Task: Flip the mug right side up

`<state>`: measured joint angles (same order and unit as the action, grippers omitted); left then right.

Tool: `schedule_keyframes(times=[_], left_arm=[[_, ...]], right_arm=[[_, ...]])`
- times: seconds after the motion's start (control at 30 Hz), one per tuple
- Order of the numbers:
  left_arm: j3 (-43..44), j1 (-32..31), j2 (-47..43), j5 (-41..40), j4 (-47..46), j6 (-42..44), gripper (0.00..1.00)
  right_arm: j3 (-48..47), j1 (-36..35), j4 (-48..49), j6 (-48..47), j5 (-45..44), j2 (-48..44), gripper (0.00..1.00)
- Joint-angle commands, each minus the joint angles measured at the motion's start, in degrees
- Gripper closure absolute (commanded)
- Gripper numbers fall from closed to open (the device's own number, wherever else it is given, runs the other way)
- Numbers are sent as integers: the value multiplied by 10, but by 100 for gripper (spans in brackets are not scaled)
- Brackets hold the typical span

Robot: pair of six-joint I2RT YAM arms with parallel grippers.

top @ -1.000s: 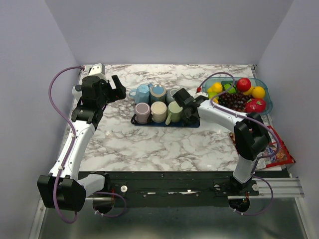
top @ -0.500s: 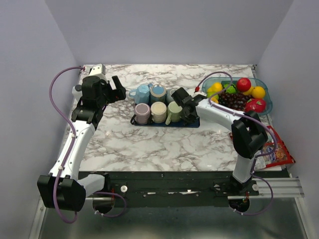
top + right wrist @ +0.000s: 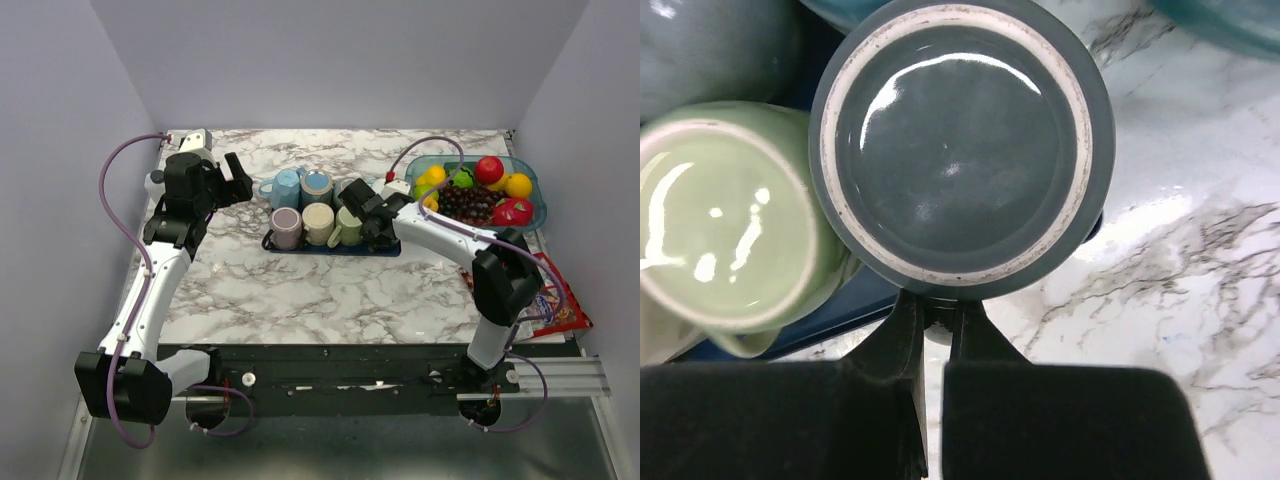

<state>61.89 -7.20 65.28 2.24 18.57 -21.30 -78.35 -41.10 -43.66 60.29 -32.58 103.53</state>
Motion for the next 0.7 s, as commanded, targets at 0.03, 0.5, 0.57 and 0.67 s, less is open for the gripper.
schedule_keyframes(times=[0.03,0.5,0.57,0.67], left_arm=[[0,0,-7,29,1,-10,1],[10,0,-5,202,-56,-64,1],[14,-1,-3,215,-67,-88,1],[17,-2,-3,251,-93,-114,1]], right_arm=[[-29,-17,-23,-11,-107,-79,99],[-88,-17,105,-161,-42,-207,99],[-96,-17,134,-179,-6,-219,99],[-111,-17,182,-190,52,-232,99]])
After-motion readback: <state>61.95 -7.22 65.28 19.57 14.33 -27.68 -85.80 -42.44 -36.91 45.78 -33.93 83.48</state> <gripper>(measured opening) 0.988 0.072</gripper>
